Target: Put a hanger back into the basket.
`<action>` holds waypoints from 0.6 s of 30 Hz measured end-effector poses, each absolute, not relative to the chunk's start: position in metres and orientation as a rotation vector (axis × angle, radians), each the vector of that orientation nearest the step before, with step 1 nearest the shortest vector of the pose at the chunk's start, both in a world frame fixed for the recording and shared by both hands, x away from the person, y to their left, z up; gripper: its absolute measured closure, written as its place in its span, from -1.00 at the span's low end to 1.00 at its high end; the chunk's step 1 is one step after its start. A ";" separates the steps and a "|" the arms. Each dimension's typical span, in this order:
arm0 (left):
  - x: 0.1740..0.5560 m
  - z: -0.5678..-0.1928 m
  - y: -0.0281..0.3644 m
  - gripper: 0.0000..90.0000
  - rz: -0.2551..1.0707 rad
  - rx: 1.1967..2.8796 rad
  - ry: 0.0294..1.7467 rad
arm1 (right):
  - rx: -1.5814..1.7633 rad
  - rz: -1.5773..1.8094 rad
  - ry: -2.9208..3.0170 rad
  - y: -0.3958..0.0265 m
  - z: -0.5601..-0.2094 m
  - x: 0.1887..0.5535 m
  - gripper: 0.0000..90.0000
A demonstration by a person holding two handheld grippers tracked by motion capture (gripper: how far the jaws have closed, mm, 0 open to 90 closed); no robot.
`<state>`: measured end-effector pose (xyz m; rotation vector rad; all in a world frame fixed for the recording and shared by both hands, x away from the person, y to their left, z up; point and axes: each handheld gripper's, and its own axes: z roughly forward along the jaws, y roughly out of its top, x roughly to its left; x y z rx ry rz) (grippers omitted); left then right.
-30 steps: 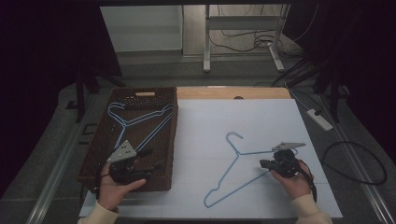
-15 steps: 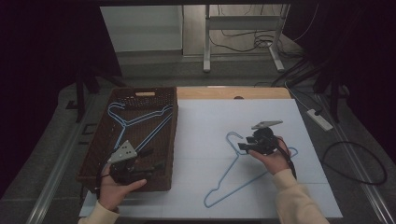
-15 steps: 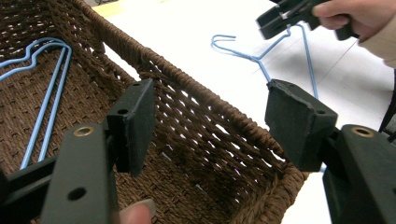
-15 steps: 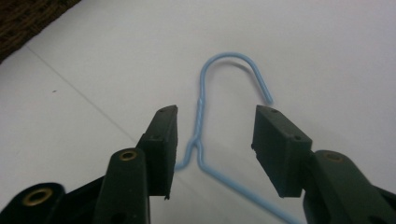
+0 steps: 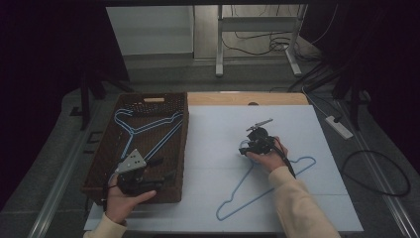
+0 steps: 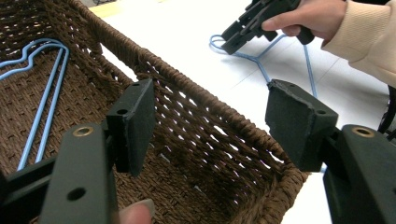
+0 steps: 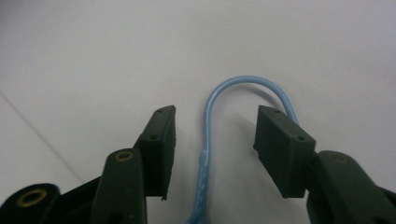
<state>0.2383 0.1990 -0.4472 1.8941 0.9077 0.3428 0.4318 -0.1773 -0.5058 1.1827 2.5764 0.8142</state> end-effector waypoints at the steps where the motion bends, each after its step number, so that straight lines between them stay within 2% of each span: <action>1: 0.238 -0.447 0.199 -0.23 0.342 1.895 0.908 | 1.189 0.803 2.578 -0.175 -0.507 0.434 0.15; 8: 0.239 -0.448 0.200 -0.23 0.340 1.898 0.909 | 1.157 0.736 2.579 -0.163 -0.508 0.437 0.41; 14: 0.238 -0.448 0.200 -0.23 0.338 1.900 0.906 | 1.167 0.692 2.560 -0.157 -0.508 0.434 0.88; 18: 0.238 -0.447 0.200 -0.23 0.341 1.896 0.905 | 1.213 0.696 2.555 -0.158 -0.507 0.432 0.95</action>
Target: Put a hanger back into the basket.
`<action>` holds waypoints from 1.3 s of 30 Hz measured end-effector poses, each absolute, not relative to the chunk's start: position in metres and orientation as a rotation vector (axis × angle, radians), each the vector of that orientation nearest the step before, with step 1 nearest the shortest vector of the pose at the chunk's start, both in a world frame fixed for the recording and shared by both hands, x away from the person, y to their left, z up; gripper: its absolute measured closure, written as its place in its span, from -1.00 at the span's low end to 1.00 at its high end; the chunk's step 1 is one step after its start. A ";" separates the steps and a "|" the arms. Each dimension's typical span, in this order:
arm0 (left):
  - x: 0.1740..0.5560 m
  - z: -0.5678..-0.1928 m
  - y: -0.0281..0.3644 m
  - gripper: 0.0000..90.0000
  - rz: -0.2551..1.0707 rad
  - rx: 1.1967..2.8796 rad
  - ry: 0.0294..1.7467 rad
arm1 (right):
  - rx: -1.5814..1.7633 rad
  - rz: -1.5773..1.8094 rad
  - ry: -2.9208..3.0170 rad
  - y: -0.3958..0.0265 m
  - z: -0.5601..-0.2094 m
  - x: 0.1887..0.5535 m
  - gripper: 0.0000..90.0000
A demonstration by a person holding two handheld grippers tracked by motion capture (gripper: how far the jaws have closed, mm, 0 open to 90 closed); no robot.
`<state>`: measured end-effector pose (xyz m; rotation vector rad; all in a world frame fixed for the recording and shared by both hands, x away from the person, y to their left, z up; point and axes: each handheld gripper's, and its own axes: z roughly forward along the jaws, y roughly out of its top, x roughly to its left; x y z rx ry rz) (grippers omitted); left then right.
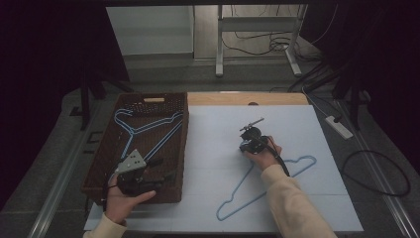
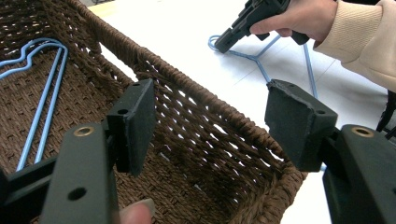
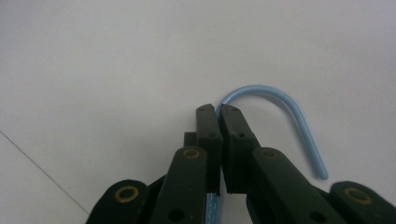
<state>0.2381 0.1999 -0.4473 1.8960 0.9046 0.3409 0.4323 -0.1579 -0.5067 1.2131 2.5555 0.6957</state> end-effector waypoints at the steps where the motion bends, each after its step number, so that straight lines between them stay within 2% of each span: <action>1: 0.238 -0.447 0.200 -0.23 0.341 1.896 0.905 | 1.214 0.704 2.550 -0.159 -0.506 0.432 0.95; 23: 0.237 -0.443 0.195 -0.23 0.345 1.895 0.902 | 1.062 1.041 2.422 -0.189 -0.462 0.382 0.95; 39: 0.240 -0.437 0.155 -0.24 0.264 1.930 0.834 | 1.050 1.076 2.382 -0.192 -0.454 0.377 0.95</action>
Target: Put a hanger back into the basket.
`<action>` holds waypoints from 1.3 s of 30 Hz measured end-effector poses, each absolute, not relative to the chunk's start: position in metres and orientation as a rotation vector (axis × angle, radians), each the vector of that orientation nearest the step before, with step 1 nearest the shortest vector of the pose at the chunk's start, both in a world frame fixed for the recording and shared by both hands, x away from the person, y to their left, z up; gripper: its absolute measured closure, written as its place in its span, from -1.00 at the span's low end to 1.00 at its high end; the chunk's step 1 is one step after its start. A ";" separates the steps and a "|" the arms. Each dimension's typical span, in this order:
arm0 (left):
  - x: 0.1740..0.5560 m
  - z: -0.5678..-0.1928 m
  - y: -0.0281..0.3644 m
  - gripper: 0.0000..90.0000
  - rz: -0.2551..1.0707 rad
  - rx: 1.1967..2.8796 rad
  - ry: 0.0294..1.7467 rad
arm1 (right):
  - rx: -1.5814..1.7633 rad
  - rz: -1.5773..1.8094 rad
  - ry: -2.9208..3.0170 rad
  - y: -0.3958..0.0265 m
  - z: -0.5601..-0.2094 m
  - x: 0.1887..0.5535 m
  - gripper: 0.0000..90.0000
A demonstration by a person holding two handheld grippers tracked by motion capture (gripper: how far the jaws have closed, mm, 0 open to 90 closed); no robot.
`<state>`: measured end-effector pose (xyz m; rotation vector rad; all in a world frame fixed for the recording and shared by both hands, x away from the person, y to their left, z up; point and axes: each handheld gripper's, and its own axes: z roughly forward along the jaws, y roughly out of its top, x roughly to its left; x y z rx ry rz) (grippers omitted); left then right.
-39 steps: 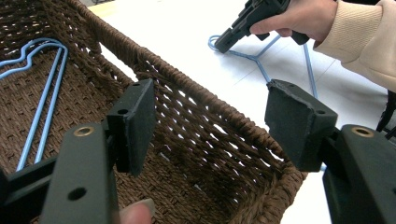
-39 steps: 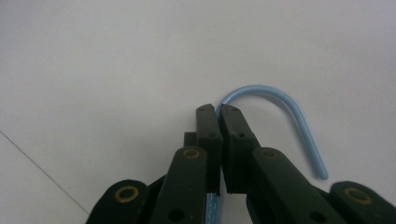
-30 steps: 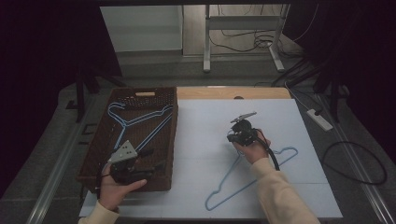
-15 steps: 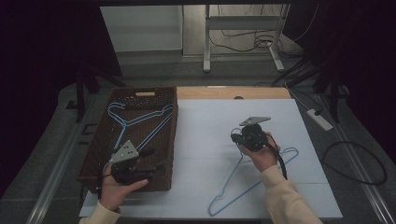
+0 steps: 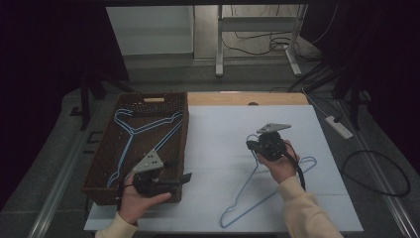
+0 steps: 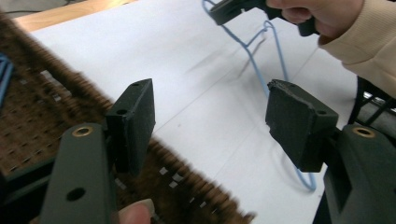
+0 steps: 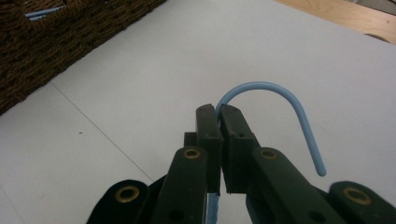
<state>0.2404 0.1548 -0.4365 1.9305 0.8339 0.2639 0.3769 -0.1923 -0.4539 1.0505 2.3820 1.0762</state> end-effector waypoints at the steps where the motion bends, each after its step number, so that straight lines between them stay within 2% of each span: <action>1: 0.241 -0.436 0.151 -0.24 0.259 1.932 0.829 | 1.049 1.077 2.381 -0.192 -0.454 0.377 0.95; 21: 0.253 -0.442 0.077 -0.22 0.156 2.028 0.728 | 1.025 1.103 2.354 -0.191 -0.448 0.372 0.95; 27: 0.261 -0.453 0.047 -0.22 0.112 2.081 0.747 | 1.017 1.115 2.348 -0.191 -0.445 0.369 0.95; 31: 0.266 -0.459 0.037 -0.22 0.083 2.100 0.751 | 1.016 1.123 2.345 -0.192 -0.444 0.368 0.95; 36: 0.272 -0.471 0.021 -0.24 -0.014 2.114 0.779 | 1.015 1.142 2.337 -0.193 -0.442 0.366 0.95; 39: 0.275 -0.477 0.016 -0.23 -0.018 2.127 0.793 | 1.012 1.146 2.334 -0.193 -0.442 0.365 0.95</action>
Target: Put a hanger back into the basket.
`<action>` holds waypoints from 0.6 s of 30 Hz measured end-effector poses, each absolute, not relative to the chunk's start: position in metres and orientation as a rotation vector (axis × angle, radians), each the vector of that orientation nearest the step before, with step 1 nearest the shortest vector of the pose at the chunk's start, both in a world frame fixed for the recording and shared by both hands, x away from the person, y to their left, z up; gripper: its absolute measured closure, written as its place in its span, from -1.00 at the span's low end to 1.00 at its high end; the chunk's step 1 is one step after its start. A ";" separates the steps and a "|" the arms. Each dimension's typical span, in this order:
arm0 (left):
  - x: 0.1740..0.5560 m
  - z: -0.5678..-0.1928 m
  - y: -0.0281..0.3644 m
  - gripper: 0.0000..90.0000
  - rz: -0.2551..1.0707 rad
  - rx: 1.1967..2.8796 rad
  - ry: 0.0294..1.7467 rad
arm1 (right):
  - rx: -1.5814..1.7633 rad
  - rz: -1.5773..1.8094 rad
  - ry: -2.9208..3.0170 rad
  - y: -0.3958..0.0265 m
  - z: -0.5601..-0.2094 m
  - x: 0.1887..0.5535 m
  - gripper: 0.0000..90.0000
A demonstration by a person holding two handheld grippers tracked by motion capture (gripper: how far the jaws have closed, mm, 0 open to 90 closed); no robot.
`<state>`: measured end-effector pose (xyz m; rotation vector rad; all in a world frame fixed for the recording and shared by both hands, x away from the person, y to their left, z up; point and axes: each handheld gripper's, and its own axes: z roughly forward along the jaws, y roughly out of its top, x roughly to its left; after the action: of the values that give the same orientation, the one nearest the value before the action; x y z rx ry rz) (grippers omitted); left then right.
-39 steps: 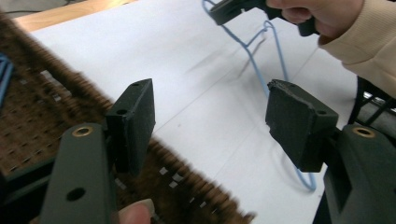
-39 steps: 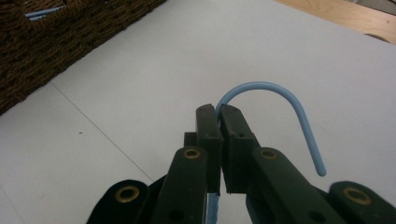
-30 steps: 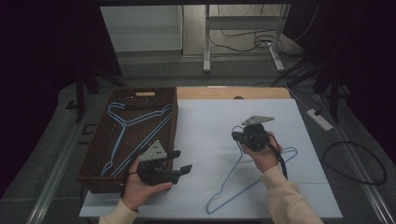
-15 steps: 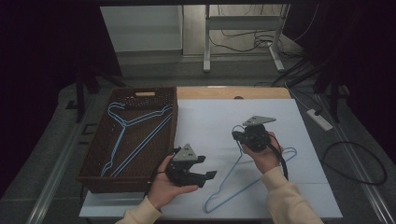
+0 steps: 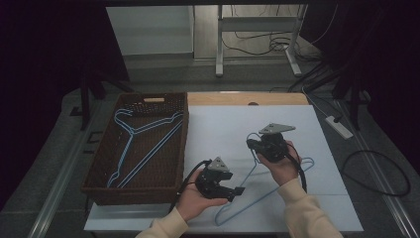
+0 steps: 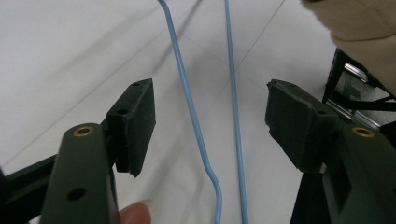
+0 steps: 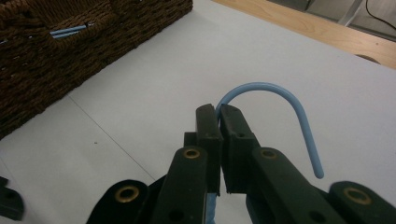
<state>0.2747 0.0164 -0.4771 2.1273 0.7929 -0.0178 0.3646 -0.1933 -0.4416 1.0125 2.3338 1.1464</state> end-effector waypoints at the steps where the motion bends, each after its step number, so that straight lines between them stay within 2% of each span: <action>1: 0.275 -0.477 0.016 -0.23 -0.018 2.127 0.793 | 1.012 1.146 2.334 -0.193 -0.442 0.365 0.95; 9: 0.286 -0.492 0.006 -0.21 -0.024 2.165 0.819 | 1.006 1.158 2.329 -0.193 -0.440 0.363 0.95; 15: 0.294 -0.502 -0.002 -0.02 -0.082 2.182 0.837 | 0.999 1.161 2.327 -0.193 -0.439 0.361 0.95; 18: 0.299 -0.507 -0.004 0.16 -0.102 2.189 0.847 | 1.000 1.169 2.326 -0.193 -0.439 0.360 0.95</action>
<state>0.2986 -0.0045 -0.5068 2.1887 0.8471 -0.1020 0.3602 -0.1929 -0.4389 0.9998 2.3259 1.1694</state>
